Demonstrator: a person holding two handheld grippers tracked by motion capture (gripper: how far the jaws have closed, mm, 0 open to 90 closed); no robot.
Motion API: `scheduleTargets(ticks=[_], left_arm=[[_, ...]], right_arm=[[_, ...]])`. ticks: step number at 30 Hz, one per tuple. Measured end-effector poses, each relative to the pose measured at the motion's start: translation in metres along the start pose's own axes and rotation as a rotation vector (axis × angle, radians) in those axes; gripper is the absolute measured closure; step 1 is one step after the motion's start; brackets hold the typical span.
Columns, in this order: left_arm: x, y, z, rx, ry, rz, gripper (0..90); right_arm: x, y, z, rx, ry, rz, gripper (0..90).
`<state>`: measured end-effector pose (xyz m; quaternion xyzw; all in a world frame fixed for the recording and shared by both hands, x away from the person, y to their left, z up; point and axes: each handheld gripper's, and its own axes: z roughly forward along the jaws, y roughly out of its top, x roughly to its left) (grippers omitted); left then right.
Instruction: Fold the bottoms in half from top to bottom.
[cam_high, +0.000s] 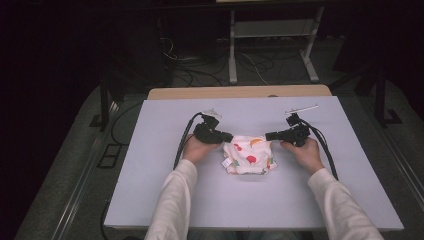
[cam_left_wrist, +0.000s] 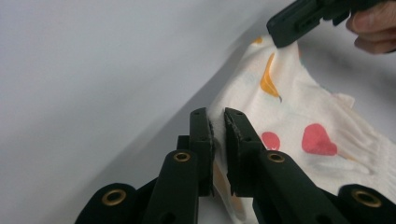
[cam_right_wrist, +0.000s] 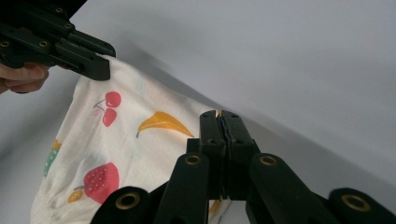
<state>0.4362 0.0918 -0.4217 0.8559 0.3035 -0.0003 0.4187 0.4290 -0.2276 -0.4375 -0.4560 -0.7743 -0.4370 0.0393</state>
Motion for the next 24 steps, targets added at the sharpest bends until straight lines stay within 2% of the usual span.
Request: scheduleTargets(ticks=[3,8,14,17,20,24], left_arm=[[0.006,0.003,0.001,0.002,0.002,0.006,81.0],[0.017,0.008,0.006,0.007,0.014,0.011,81.0],[0.035,0.017,0.011,0.011,0.036,-0.002,81.1],[0.043,0.017,0.013,-0.002,0.035,-0.024,81.0],[0.047,0.017,0.013,-0.017,0.034,-0.038,81.0],[0.047,0.017,0.014,-0.028,0.046,-0.034,80.7]], right_arm=[[-0.003,0.003,0.001,-0.015,0.003,0.013,86.9],[-0.006,0.008,0.008,-0.015,-0.020,0.014,86.9],[-0.012,0.020,0.017,-0.026,-0.037,0.013,86.9],[-0.014,0.025,0.020,-0.033,-0.044,0.013,86.9],[-0.016,0.029,0.022,-0.038,-0.048,0.019,86.9],[-0.016,0.030,0.024,-0.041,-0.057,0.020,86.8]])
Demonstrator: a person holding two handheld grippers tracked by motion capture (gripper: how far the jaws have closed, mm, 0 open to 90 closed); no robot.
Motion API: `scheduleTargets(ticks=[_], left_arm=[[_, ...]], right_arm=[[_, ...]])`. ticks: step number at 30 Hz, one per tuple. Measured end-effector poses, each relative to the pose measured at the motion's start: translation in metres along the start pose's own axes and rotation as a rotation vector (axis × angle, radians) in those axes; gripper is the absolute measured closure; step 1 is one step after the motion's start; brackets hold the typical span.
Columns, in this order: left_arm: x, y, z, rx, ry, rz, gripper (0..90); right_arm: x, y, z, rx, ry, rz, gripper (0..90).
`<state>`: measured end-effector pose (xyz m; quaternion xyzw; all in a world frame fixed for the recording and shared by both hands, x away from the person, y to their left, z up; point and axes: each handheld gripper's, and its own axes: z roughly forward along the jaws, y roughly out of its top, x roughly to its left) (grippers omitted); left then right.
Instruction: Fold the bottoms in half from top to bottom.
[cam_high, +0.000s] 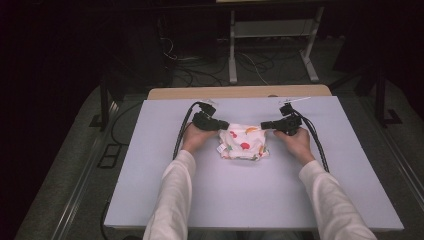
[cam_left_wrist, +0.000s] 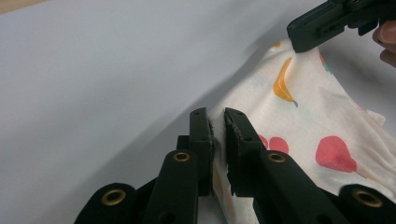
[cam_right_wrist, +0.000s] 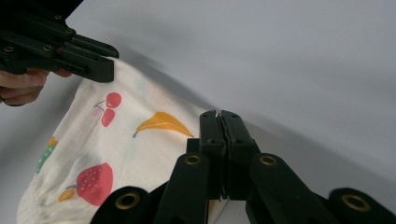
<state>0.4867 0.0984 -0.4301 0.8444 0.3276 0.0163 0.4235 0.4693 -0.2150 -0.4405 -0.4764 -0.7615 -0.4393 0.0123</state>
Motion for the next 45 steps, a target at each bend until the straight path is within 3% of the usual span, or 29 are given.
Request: scheduleTargets(ticks=[5,9,13,18,29,33,37,45], left_arm=[[0.001,-0.003,0.001,-0.012,-0.016,-0.035,77.8],[-0.002,-0.005,0.003,-0.021,0.012,-0.040,61.5],[-0.007,-0.008,0.006,-0.028,0.020,-0.056,42.1],[-0.009,-0.009,0.006,-0.052,0.014,-0.087,33.2],[-0.017,-0.009,-0.002,-0.055,0.035,-0.061,6.0],[-0.019,-0.007,-0.007,-0.055,0.045,-0.049,0.4],[-0.022,-0.007,-0.014,-0.070,0.049,-0.046,0.0],[-0.027,-0.012,-0.031,-0.081,0.059,-0.023,0.0]], right_arm=[[-0.002,-0.002,0.002,-0.005,0.020,0.015,84.0],[0.000,-0.003,0.002,-0.009,0.042,0.009,72.8],[0.004,-0.003,0.001,-0.031,0.032,-0.018,61.4],[0.008,-0.004,-0.002,-0.040,0.024,-0.036,48.8],[0.012,-0.007,-0.019,-0.037,-0.017,-0.086,17.0],[0.013,-0.009,-0.027,-0.040,-0.015,-0.089,12.5],[0.013,-0.010,-0.031,-0.014,-0.020,-0.072,0.8],[0.016,-0.015,-0.041,-0.023,-0.020,-0.080,0.0]])
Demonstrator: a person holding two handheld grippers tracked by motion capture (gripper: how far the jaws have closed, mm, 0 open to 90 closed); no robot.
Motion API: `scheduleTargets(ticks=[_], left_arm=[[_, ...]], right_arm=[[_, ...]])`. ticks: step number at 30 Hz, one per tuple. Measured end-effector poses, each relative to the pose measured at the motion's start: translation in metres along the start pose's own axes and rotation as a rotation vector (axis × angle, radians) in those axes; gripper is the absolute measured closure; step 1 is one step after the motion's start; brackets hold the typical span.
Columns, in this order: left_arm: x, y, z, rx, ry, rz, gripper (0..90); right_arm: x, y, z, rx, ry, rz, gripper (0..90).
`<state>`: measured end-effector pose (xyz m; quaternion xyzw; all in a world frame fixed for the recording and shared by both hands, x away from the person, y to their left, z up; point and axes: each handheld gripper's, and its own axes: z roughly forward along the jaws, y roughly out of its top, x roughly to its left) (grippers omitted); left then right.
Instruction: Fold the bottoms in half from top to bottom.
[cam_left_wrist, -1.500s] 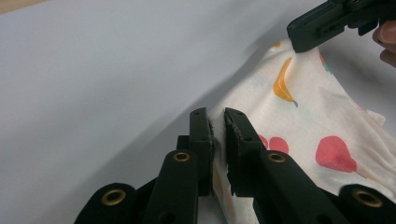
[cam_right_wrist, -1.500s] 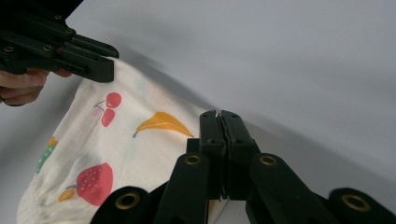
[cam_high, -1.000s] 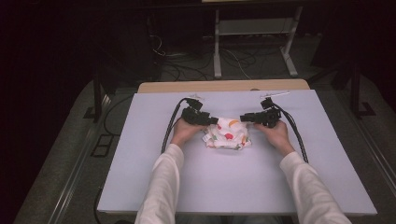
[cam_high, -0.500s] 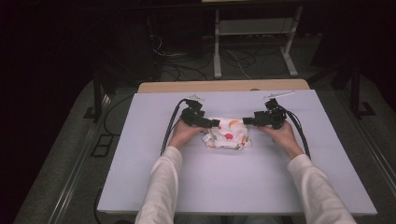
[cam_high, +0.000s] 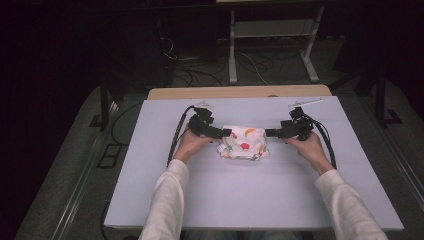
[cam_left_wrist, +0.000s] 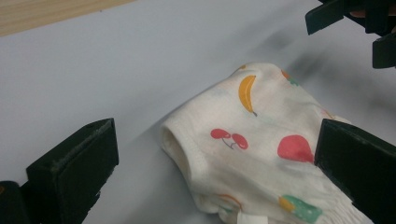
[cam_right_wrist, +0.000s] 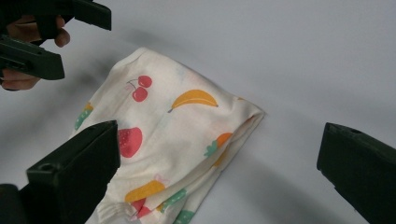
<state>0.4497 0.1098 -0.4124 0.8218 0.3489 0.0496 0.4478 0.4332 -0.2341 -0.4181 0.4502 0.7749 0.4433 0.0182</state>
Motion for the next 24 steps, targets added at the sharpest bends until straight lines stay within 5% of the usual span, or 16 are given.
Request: scheduleTargets(ticks=[24], left_arm=[[-0.018,-0.018,-0.043,-0.047,0.017,0.026,0.0]], right_arm=[[0.017,-0.017,-0.034,-0.010,-0.033,-0.060,0.0]])
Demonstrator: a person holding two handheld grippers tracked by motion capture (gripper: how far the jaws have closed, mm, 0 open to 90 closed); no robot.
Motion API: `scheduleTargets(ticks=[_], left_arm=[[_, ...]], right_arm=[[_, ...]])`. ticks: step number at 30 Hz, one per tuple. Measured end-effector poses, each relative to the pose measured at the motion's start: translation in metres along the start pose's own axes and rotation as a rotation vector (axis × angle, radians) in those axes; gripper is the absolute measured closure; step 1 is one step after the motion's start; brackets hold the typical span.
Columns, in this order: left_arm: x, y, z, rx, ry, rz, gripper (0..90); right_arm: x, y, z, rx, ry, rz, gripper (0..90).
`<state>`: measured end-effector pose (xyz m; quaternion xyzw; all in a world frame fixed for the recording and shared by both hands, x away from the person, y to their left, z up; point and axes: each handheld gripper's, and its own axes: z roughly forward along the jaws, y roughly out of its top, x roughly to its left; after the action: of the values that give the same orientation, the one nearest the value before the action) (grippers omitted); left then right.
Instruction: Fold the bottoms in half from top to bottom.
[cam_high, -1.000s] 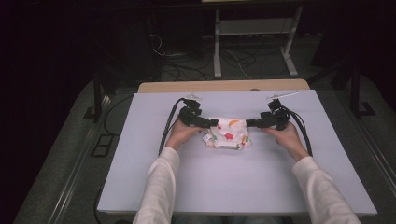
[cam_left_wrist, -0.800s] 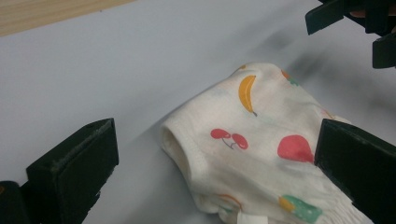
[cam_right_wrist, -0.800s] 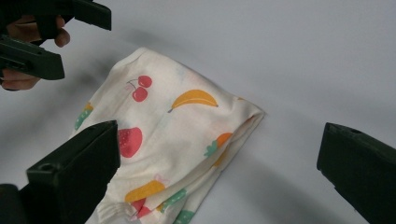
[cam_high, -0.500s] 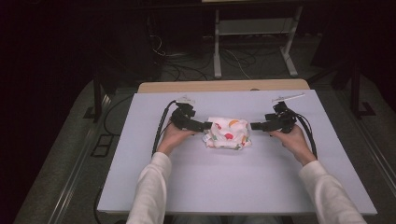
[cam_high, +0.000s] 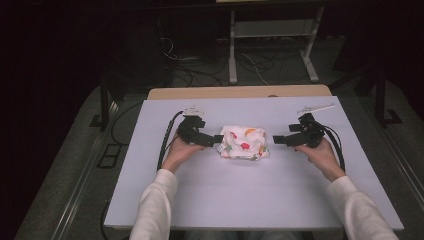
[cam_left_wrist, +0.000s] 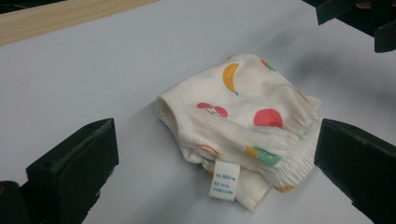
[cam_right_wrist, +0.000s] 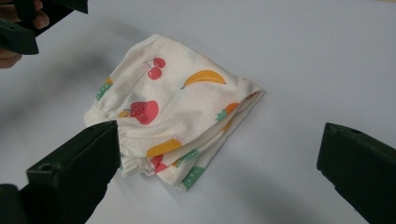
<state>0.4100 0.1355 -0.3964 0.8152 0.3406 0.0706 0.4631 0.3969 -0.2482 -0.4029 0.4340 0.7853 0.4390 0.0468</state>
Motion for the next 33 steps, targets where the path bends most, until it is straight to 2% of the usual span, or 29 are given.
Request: scheduleTargets(ticks=[5,16,18,29,33], left_arm=[[-0.004,-0.006,-0.010,-0.017,0.005,-0.003,0.0],[-0.014,-0.017,-0.032,-0.048,0.021,0.031,0.0],[-0.015,-0.019,-0.036,-0.053,0.032,0.029,0.0],[-0.022,-0.040,-0.052,-0.087,0.030,0.009,0.0],[-0.030,-0.046,-0.058,-0.109,0.019,0.009,0.0]], right_arm=[[0.005,-0.006,-0.007,-0.016,-0.004,-0.010,0.0],[0.015,-0.031,-0.017,-0.014,-0.013,-0.009,0.0],[0.016,-0.036,-0.019,-0.015,-0.014,-0.009,0.0],[0.025,-0.056,-0.036,-0.020,-0.018,-0.017,0.0],[0.029,-0.065,-0.043,-0.031,-0.014,-0.022,0.0]])
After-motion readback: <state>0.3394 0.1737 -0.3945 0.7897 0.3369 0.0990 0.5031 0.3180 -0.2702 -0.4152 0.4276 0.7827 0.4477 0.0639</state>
